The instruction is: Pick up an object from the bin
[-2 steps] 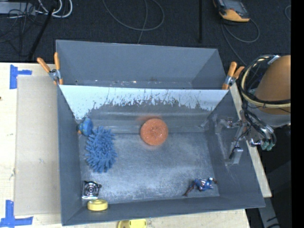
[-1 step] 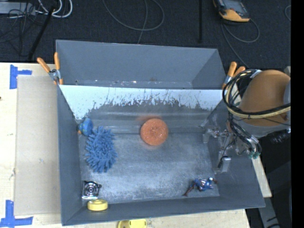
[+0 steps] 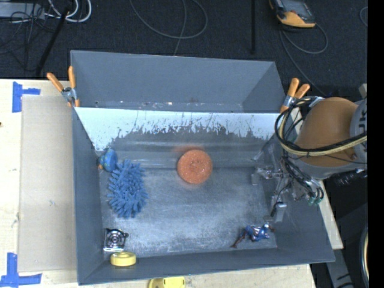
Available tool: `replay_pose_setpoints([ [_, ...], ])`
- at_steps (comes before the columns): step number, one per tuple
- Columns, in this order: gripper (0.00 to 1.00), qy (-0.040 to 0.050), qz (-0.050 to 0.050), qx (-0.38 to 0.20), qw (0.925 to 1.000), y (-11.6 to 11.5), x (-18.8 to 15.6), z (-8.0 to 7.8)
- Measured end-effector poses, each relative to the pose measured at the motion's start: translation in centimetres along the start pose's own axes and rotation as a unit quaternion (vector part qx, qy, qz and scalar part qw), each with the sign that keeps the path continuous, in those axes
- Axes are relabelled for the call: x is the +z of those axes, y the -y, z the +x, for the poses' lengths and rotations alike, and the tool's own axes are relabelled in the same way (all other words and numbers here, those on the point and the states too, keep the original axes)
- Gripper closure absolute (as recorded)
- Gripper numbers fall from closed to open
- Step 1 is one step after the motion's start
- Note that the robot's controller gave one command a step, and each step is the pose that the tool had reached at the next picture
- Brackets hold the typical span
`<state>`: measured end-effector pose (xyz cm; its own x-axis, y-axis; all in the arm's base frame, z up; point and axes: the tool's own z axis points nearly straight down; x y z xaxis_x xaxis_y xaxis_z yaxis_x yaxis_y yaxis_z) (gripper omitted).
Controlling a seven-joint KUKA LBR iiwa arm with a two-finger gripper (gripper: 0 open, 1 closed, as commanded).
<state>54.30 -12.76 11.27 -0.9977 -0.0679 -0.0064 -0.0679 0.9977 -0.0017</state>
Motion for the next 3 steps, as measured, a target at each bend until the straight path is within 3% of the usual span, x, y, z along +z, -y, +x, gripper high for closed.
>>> replay_pose_setpoints([
  [1,0.0,-0.003,-0.001,-0.006,1.0,-2.3,3.8,2.7],
  [2,0.0,-0.0035,-0.001,-0.01,0.9999,-3.0,4.6,3.5],
  [3,0.0,-0.0018,0.0,-0.072,0.9974,-4.7,4.4,4.8],
])
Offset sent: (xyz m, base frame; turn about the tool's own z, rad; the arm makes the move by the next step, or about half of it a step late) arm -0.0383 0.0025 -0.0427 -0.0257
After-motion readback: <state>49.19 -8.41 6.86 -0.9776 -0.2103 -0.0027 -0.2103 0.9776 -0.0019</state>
